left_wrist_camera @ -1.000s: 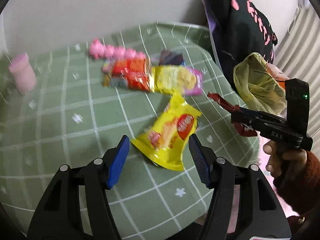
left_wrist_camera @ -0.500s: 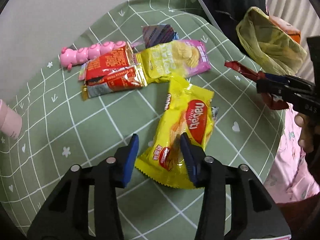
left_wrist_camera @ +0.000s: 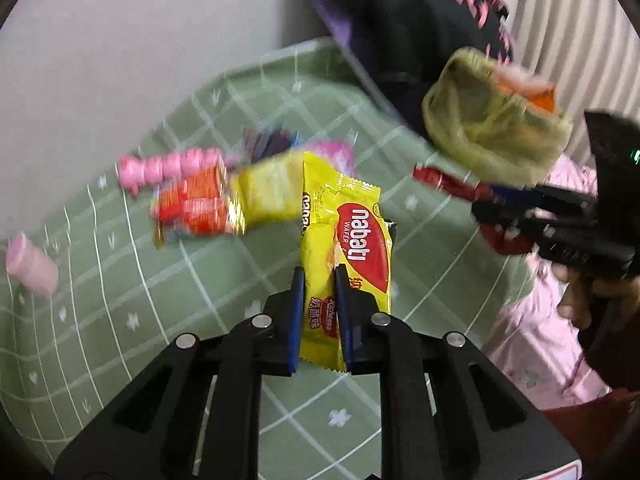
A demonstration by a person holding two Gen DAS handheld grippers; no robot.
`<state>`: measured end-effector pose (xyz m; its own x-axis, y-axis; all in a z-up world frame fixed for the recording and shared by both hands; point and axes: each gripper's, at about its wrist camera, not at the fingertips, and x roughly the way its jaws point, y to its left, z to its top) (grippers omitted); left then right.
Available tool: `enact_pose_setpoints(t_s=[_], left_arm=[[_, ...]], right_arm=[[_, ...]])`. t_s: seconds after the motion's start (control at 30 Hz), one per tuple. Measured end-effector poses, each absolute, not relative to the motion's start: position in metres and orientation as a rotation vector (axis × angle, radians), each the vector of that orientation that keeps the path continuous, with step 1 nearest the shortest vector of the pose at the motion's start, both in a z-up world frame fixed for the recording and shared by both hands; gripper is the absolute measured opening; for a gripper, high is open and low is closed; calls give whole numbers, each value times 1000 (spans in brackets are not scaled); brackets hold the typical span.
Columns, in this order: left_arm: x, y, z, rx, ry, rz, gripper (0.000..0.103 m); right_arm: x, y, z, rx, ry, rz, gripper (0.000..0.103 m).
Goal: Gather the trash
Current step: 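Carry the wafer pack in the left gripper while the right gripper carries the red wrapper to the bag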
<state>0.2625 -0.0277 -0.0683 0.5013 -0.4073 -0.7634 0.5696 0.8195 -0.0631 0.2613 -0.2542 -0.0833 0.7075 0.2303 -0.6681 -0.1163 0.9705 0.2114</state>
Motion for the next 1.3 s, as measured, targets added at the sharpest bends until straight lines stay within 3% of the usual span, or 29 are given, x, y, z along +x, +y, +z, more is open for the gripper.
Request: enact_pose_setpoints(t_s=[0.33,0.63,0.93,1.3], left_arm=[[278,-95,31,44,655,-781,14],[278,-214,70,114,638,-982,15],[289,-286,61,156,687,-1068,15],[331,-354,-6,392,795,-888,15]], right_arm=[[220,-302,1,90,567,45,37],[165,-398,61,140,473,-232,37],[153,-453,60,213,452,-340,37],[185,-482,43,239,520,-366,37]])
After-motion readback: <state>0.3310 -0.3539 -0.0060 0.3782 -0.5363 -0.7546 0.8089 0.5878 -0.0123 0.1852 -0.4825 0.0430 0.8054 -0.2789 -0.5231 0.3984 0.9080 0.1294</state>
